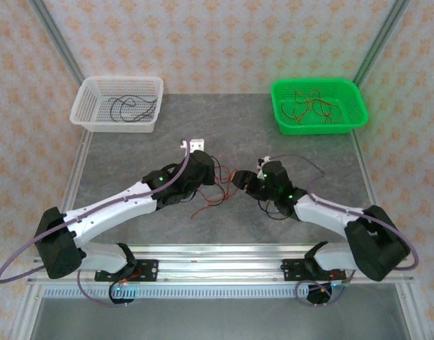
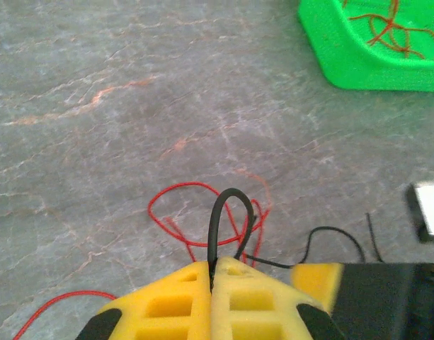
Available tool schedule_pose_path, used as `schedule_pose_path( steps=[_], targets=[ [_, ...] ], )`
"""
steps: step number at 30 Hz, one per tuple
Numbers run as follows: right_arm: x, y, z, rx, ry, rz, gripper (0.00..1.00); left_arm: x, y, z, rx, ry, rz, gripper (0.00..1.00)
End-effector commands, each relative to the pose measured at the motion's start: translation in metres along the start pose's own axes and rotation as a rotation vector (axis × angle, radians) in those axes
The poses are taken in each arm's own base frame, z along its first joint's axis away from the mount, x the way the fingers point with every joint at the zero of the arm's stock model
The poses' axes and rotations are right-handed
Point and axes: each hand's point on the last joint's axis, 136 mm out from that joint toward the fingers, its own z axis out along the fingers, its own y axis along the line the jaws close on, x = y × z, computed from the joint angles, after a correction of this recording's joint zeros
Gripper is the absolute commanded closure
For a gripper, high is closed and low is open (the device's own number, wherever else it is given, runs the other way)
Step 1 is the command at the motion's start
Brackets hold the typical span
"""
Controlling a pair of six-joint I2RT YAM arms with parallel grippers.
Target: Untangle the cables
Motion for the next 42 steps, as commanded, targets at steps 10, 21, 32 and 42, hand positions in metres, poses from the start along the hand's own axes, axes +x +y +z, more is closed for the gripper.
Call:
schedule_pose_path(
  steps=[10,21,32,42],
  targets=[
    [-0.017,0.01,0.084,-0.004,0.003,0.117,0.46,-0.043,-0.027,-0.039,0.131,-0.083,0.054,1.0],
    [0.003,-0.039,0.092,0.127,0.014,0.119,0.54,-0.131,-0.026,-0.106,0.06,-0.284,0.087,1.0],
    [0.009,-0.057,0.083,0.178,0.008,0.1,0.54,-0.199,-0.006,-0.167,-0.059,-0.473,0.078,1.0],
    [-0.004,-0.014,0.051,0.085,-0.026,-0.099,0.48,-0.241,0.078,-0.134,-0.283,-0.505,0.011,1.0]
  ],
)
